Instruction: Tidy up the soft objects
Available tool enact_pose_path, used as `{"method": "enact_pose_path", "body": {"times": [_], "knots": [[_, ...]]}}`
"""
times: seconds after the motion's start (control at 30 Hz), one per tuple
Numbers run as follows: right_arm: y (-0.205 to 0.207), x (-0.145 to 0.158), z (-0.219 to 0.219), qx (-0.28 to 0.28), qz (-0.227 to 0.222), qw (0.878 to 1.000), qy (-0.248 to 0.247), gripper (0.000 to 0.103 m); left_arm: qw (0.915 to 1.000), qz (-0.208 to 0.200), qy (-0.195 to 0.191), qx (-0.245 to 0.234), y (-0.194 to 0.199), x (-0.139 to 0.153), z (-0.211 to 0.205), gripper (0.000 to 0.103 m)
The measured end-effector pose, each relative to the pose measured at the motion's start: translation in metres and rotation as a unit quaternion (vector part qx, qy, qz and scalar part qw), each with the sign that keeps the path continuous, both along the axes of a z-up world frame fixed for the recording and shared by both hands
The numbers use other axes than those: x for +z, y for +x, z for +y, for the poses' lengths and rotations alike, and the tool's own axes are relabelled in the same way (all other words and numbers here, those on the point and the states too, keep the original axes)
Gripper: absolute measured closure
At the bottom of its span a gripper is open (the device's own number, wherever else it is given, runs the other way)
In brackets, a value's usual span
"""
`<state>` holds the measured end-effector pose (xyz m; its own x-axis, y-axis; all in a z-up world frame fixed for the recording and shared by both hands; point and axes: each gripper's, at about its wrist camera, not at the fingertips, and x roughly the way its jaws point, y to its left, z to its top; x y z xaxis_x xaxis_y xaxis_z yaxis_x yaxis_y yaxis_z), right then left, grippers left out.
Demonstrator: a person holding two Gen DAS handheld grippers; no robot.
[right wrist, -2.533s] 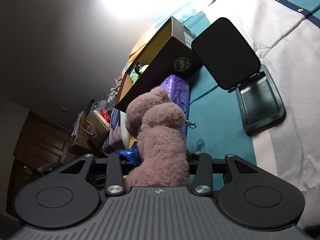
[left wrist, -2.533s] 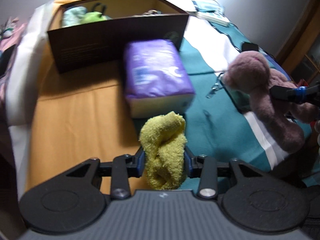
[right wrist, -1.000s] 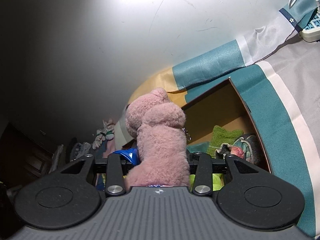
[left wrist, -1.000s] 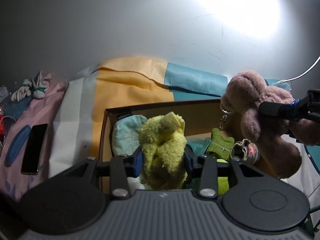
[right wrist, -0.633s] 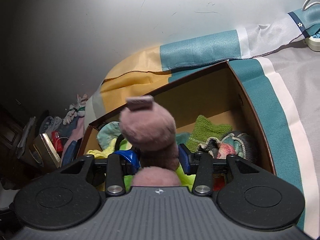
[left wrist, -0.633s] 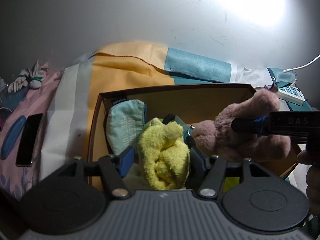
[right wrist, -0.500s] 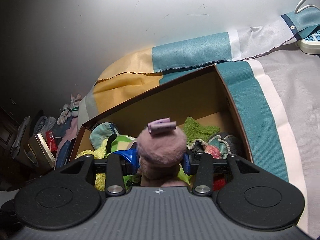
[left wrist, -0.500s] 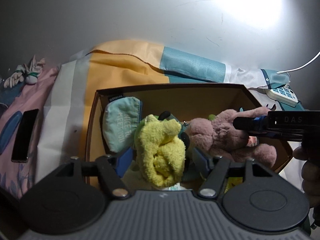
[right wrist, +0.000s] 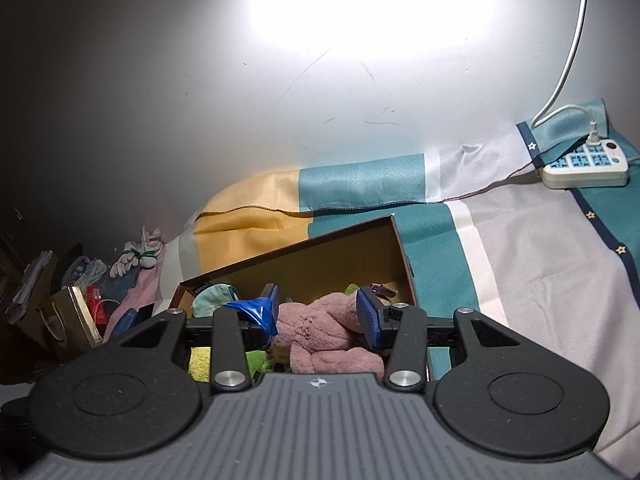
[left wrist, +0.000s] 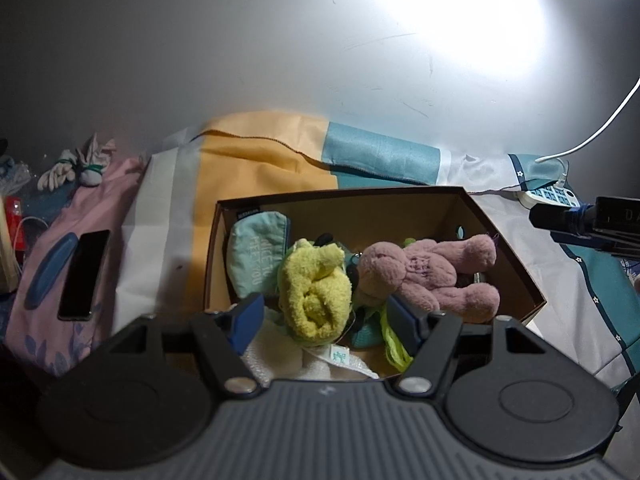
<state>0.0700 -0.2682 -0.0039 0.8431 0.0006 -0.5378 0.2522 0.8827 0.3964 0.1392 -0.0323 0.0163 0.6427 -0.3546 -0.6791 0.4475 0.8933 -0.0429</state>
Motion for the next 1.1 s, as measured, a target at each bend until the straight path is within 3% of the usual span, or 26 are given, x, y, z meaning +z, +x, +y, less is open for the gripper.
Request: {"method": "enact_pose_path", "body": {"times": [0.23, 0.37, 0.57, 0.83, 1.1], "knots": [[-0.026, 0.011, 0.024, -0.016, 0.000, 1.000, -0.019, 0.076, 0.9991, -0.007, 0.020, 0.037, -0.028, 0.014, 0.000, 0.032], [-0.036, 0.013, 0.036, -0.029, 0.008, 0.999, -0.024, 0.075, 0.9964, -0.023, 0.053, 0.063, -0.043, 0.016, -0.002, 0.031], [-0.049, 0.015, 0.055, -0.023, 0.021, 0.997, -0.065, 0.074, 0.9942, -0.025, 0.063, 0.083, -0.060, 0.015, -0.002, 0.031], [-0.062, 0.010, 0.071, -0.004, 0.055, 0.990, -0.131, 0.074, 0.9924, -0.024, 0.080, 0.090, -0.075, 0.009, -0.009, 0.031], [-0.073, 0.006, 0.069, -0.023, 0.065, 0.988, -0.139, 0.073, 0.9921, -0.007, 0.087, 0.091, -0.083, -0.002, -0.012, 0.031]]}}
